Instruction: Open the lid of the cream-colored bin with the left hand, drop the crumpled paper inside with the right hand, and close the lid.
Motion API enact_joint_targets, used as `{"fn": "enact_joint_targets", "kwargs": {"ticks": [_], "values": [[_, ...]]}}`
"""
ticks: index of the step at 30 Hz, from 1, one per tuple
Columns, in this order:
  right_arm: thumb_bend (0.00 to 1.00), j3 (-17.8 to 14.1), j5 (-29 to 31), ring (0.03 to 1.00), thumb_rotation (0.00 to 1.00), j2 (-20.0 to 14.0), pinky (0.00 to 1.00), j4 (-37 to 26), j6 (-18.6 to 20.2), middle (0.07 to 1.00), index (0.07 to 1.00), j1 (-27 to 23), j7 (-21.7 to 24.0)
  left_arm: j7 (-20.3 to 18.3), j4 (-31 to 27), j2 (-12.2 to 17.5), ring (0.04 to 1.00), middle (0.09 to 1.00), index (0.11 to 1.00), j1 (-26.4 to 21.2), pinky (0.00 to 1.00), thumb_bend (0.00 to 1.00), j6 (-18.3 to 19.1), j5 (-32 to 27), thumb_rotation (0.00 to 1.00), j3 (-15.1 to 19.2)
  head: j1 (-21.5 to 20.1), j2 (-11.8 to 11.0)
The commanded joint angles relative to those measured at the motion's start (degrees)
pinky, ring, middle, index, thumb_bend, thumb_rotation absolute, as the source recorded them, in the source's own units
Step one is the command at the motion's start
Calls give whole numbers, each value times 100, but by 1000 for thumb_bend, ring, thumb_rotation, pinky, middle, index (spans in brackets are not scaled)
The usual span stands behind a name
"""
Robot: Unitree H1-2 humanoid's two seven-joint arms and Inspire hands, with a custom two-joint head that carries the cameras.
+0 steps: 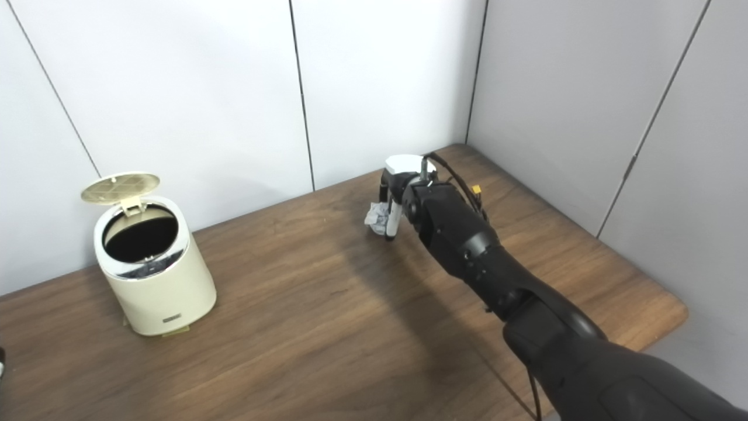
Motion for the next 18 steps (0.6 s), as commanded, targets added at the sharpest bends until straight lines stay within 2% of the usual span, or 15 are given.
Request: {"fn": "enact_joint_targets", "kwargs": {"ticks": [1,5,13,18], "values": [[513,-107,-4,389,0,-87,329,-124,4,508,538,-191,-313,61,-221,16,906,908,962,-198,883,368,7,102,606,-2,-3,7],[512,0,8,383,0,-70,333,-111,-3,508,532,-155,-546,62,-221,28,905,910,955,-210,875,373,-6,90,602,8,20,45],[511,-40,204,381,0,-17,333,-129,0,511,539,-93,-692,26,-231,-41,892,902,948,-207,855,402,16,122,579,23,143,63],[511,-94,339,380,0,-122,315,-642,-7,506,538,90,-672,-3,-247,-65,906,922,953,-167,868,390,20,113,525,12,395,54]]}}
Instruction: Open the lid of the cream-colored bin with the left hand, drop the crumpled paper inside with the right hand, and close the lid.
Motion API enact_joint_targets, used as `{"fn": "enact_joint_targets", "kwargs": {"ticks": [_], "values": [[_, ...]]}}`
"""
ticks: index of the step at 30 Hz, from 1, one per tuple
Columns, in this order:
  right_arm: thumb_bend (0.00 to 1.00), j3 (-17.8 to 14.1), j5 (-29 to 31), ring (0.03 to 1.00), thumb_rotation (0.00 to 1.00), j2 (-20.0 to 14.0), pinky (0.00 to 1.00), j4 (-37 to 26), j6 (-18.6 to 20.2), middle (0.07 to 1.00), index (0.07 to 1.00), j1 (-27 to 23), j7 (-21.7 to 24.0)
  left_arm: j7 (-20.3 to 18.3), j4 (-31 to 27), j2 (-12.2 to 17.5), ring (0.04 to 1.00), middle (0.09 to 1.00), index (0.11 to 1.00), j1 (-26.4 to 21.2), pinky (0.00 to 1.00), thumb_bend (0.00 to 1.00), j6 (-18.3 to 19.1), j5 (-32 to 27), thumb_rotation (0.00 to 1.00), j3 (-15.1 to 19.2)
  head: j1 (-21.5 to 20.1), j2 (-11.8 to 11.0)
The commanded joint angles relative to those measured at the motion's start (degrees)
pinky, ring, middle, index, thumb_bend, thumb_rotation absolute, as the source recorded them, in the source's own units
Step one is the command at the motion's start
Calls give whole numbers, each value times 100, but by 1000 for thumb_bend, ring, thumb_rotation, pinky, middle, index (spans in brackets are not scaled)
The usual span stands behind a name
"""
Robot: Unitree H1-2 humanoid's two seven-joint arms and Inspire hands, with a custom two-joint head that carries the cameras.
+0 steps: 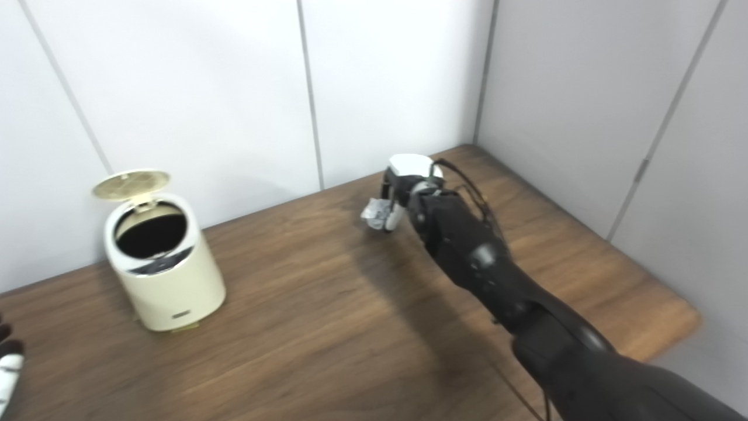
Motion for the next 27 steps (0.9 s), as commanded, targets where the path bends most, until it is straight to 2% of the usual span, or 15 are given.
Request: {"fn": "enact_joint_targets", "kwargs": {"ticks": [1,3,4,6,10,13,16,18,19,22,24,26,27], "values": [[511,-133,46,380,0,-233,311,-447,1,505,538,-135,-133,28,-215,1,908,924,954,-141,870,389,-7,-4,518,-2,192,2],[510,-186,78,380,0,-262,309,-807,0,518,534,-30,-119,64,-190,-9,914,925,953,-99,887,406,-33,40,510,-35,377,3],[511,-196,109,385,0,-302,326,-1054,-64,527,519,41,-101,109,-147,-13,915,921,948,-63,898,423,-88,128,521,-75,614,1],[515,-202,157,403,0,-370,392,-1399,-194,535,482,148,-100,173,-62,5,918,910,936,1,920,468,-195,328,575,-170,822,-13],[515,-251,250,389,0,-313,410,-2101,-202,489,524,321,-69,250,173,77,918,906,933,180,920,510,-566,511,633,-324,1290,-78],[515,-275,254,387,0,-164,393,-2369,-250,518,505,391,-214,312,319,68,922,907,923,293,914,566,-828,537,659,-356,1509,-117],[513,-259,318,377,0,-114,371,-2509,-365,515,515,380,-197,347,378,19,925,911,926,361,907,602,-926,587,692,-380,1706,-147],[514,-255,400,378,0,-18,380,-2571,-449,522,501,321,-232,373,422,-24,923,909,930,403,904,599,-1003,568,688,-392,1803,-159],[502,-249,447,389,0,24,332,-2590,-523,532,497,296,-278,390,449,-59,915,905,929,428,895,596,-1047,543,677,-397,1884,-186],[497,-191,437,394,0,105,324,-2632,-637,531,494,225,-307,423,525,-128,902,897,929,478,884,599,-1137,506,656,-401,1933,-210],[496,-30,237,392,0,224,323,-2763,-614,523,511,99,-239,456,586,-179,903,896,929,514,887,603,-1194,492,650,-406,1978,-256],[504,119,80,401,0,327,432,-2899,-586,492,518,-28,-164,468,629,-214,913,899,933,537,907,605,-1241,476,645,-412,1994,-275],[516,193,15,424,0,397,565,-2965,-603,466,504,-111,-132,468,638,-231,918,901,937,546,916,608,-1249,471,647,-417,2007,-281]]}}
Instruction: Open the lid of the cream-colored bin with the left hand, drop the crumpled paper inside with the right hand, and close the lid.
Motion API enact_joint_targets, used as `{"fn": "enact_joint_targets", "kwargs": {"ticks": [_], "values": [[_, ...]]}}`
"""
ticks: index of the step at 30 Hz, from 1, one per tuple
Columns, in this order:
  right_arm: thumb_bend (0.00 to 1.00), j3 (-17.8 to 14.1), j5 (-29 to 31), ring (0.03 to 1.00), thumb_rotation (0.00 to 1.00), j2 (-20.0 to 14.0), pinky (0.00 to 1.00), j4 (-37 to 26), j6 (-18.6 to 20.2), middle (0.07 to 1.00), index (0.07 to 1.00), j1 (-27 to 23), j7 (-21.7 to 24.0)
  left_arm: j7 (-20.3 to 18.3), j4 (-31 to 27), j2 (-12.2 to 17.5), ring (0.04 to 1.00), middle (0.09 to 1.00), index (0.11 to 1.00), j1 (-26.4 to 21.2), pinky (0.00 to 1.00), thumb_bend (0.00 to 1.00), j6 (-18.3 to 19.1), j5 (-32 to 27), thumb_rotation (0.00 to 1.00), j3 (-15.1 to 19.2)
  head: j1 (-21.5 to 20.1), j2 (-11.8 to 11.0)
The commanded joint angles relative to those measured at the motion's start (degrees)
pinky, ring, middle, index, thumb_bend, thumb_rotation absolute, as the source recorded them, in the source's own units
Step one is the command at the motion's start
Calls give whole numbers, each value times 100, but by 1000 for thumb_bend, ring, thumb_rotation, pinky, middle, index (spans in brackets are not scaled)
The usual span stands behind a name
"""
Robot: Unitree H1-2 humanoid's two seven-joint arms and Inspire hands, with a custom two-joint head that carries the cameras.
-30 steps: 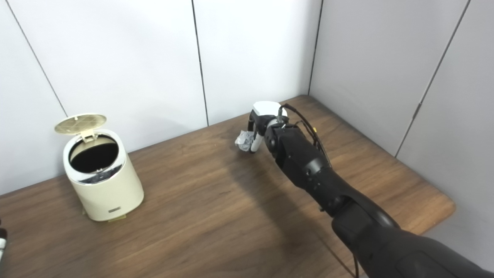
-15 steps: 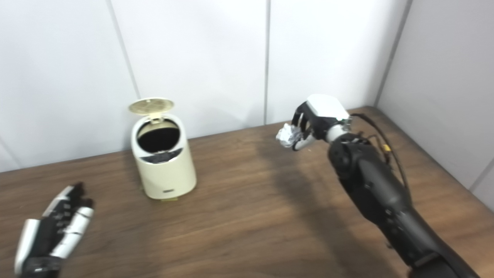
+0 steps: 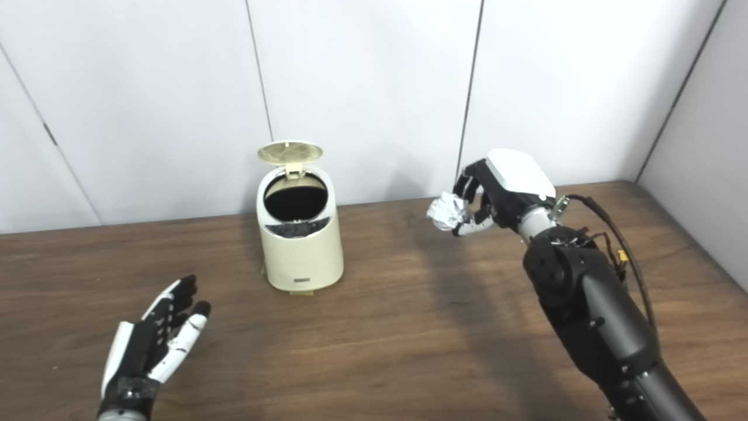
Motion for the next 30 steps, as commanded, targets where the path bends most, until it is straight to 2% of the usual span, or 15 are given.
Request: {"fn": "enact_joint_targets", "kwargs": {"ticks": [1,2,4,5,6,8,10,13,15,17,23,26,30], "values": [[516,70,-202,424,0,74,565,-319,-123,466,504,-535,-18,84,-35,-39,918,901,937,-110,916,608,-241,-23,647,-15,32,-3],[520,110,-242,410,0,155,557,-367,-95,459,501,-603,12,87,-22,-59,918,902,939,-104,914,612,-255,-29,648,-18,88,-14],[514,143,-274,366,0,347,379,-437,-42,476,526,-715,22,107,5,-98,909,898,937,-93,903,620,-287,-32,639,-21,145,-29],[514,161,-293,356,0,412,361,-456,-86,474,517,-759,1,118,5,-118,906,895,935,-84,900,624,-285,-14,637,-31,172,-34],[516,176,-303,356,0,479,403,-474,-138,473,507,-800,-28,126,-8,-139,905,892,932,-74,902,629,-265,14,637,-44,188,-42],[517,167,-299,356,0,604,414,-495,-197,478,499,-844,-86,144,-11,-174,901,886,928,-56,903,645,-260,52,643,-68,206,-60],[514,155,-324,356,0,736,324,-504,-239,486,515,-872,-179,167,12,-198,892,883,929,-40,883,642,-298,69,643,-91,221,-72],[512,186,-425,349,0,892,272,-489,-394,484,528,-916,-366,186,55,-243,895,885,933,-19,883,633,-346,37,641,-112,263,-98],[514,245,-542,353,0,967,349,-466,-529,480,524,-942,-511,195,113,-310,904,890,944,-17,898,611,-414,-98,618,-82,277,-115],[515,279,-609,356,0,1020,380,-454,-621,477,522,-955,-582,205,158,-365,908,891,952,-21,909,600,-481,-189,599,-58,279,-141],[514,367,-675,355,0,1205,297,-455,-745,485,517,-981,-551,270,267,-430,916,901,962,-20,916,609,-581,-197,608,-89,265,-185],[513,400,-688,373,0,1323,319,-428,-868,517,513,-964,-644,300,328,-458,912,903,961,-22,905,611,-636,-184,610,-117,280,-209],[510,454,-707,369,0,1490,310,-346,-998,510,534,-960,-775,329,382,-490,912,902,958,-30,905,613,-702,-188,607,-146,295,-234]]}}
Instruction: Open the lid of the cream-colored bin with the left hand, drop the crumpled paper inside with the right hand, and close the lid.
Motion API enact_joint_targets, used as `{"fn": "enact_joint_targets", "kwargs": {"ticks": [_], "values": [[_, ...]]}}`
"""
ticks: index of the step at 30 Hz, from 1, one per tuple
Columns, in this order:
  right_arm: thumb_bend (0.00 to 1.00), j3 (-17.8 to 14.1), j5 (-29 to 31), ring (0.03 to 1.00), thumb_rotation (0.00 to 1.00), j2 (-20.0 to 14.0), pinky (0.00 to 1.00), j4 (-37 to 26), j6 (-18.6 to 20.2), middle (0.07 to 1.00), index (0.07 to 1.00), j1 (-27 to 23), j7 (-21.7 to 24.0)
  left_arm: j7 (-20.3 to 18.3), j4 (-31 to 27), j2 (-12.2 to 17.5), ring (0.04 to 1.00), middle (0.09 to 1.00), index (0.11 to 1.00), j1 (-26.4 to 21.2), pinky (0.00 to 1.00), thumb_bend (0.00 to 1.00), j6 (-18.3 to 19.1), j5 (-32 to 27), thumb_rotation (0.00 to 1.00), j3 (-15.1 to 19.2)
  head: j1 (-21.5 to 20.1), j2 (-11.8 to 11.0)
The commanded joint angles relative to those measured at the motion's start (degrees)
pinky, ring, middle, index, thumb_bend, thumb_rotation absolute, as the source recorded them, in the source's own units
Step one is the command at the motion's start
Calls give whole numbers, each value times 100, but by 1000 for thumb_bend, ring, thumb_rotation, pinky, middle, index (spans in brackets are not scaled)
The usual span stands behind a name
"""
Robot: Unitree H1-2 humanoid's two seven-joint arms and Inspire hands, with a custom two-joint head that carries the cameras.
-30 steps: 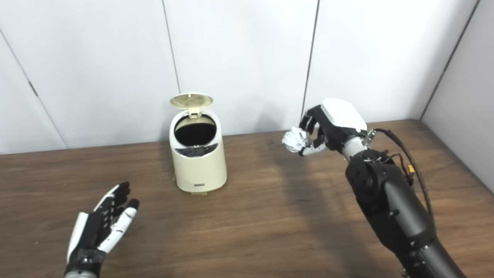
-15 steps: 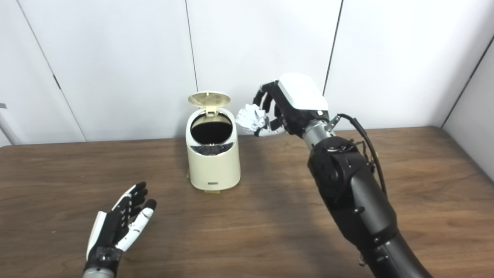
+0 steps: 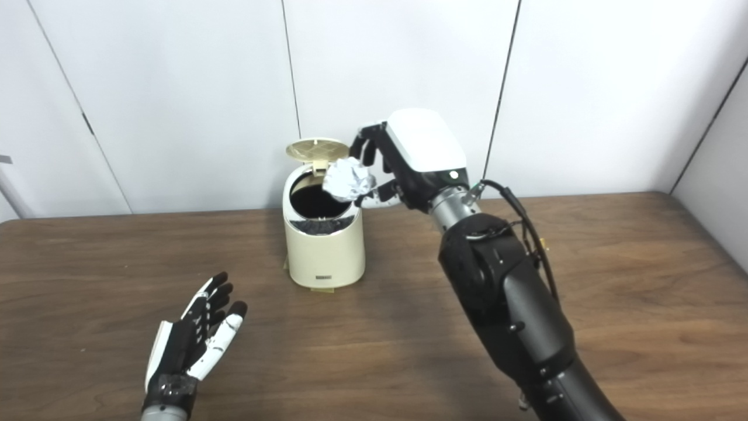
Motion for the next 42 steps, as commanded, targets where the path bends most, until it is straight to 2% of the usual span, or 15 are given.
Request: {"fn": "enact_joint_targets", "kwargs": {"ticks": [1,10,25,42], "values": [[510,3,-112,369,0,69,309,-30,-158,510,534,-322,-209,80,-12,-68,912,902,958,-123,905,613,-246,17,607,-47,0,2],[511,257,-507,371,0,354,292,559,-484,519,525,-442,-815,147,59,-93,916,909,960,-122,909,622,-333,47,622,-77,34,-80],[512,285,-565,367,0,498,285,1427,-474,522,513,-708,-1031,215,23,-150,903,900,940,-81,889,629,-416,40,602,-143,102,-132],[512,349,-612,364,0,407,297,1865,-422,523,510,-1000,-1018,177,-300,-151,897,888,943,-46,888,668,-283,105,617,-233,30,-99]]}}
